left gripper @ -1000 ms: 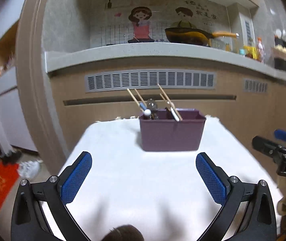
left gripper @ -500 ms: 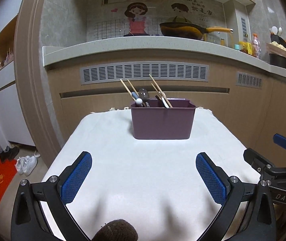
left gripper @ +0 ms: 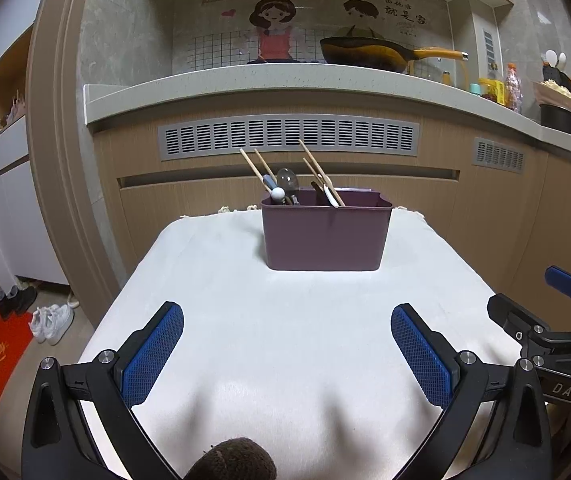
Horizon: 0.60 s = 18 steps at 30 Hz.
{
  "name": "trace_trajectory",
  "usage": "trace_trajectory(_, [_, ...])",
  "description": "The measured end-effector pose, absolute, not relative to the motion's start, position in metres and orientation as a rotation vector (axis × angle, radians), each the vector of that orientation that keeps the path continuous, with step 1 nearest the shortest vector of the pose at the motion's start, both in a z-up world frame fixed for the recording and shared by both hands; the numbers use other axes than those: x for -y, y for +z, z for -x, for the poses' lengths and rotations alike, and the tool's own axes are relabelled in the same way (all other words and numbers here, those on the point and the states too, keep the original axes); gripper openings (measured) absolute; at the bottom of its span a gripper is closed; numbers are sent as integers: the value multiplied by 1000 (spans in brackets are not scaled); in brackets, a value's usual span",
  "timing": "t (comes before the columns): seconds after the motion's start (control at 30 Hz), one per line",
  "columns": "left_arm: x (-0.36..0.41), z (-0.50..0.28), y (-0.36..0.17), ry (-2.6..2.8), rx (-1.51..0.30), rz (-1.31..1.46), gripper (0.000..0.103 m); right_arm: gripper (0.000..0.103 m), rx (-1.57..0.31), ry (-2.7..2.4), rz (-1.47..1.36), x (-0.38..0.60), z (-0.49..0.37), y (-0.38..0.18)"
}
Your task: Organize utensils
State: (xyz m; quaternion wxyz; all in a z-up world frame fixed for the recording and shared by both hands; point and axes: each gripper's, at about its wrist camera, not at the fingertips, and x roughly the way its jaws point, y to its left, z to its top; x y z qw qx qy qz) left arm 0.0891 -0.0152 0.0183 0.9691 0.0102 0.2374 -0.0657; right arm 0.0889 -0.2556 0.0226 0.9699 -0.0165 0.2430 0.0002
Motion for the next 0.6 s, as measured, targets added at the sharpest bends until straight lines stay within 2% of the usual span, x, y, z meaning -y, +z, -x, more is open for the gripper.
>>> trace_trajectory(0.6, [17,-90,14,-137,-493,-31,103,102,-480,-6,30,256,-89,24])
